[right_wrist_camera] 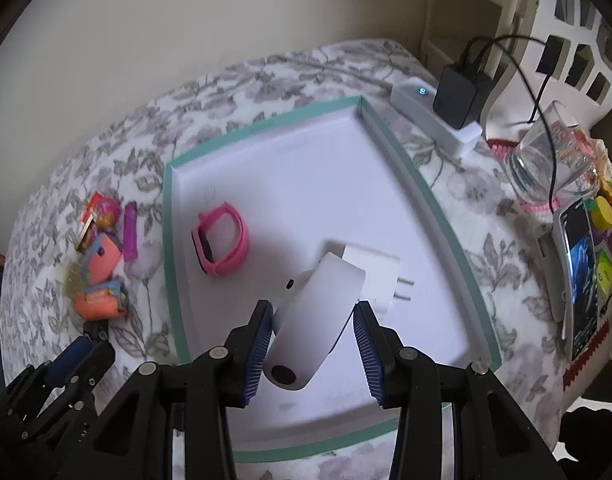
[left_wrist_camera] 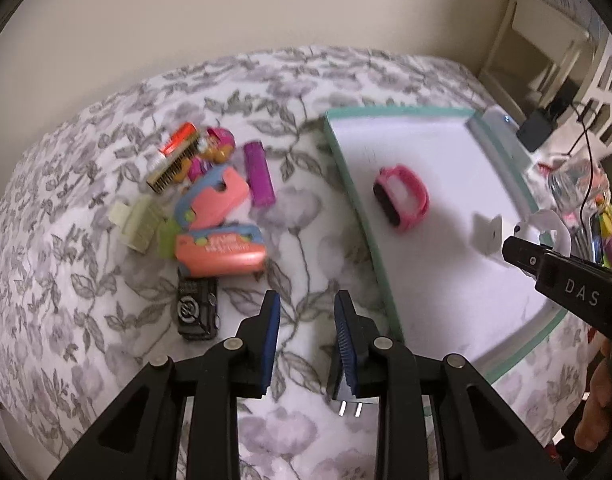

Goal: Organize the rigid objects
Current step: 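Carry the black charger and white device into the tray and release them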

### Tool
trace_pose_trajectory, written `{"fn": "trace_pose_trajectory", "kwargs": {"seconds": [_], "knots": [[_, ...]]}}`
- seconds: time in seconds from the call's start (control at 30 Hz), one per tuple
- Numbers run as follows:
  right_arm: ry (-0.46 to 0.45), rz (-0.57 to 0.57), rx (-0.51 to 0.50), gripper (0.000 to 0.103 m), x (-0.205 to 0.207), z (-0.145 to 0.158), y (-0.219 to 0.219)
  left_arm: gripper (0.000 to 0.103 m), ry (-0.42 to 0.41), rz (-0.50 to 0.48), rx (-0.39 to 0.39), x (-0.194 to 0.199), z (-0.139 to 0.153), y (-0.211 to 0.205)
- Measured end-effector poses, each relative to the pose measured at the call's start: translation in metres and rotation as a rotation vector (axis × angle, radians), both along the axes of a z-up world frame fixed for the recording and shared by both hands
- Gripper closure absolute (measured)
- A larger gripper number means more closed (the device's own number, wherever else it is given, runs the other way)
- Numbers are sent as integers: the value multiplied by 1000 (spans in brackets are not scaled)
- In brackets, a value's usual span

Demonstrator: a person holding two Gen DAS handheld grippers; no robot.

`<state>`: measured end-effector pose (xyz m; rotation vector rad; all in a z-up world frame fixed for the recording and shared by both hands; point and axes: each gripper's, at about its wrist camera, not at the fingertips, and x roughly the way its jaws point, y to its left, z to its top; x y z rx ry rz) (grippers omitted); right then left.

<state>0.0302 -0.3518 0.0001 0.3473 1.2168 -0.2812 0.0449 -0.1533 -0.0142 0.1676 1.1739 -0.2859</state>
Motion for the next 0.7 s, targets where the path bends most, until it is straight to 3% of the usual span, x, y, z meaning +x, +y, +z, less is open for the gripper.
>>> {"fn": "trace_pose_trajectory", "kwargs": {"seconds": [0.17,0.7], "knots": [[42,11,7,58,-3,-12,0,48,65,-14,4,-3,-15,-6],[79,-1,27,58,-6,-21,-4,40,161,-71,30,-16,-37,-23]]}}
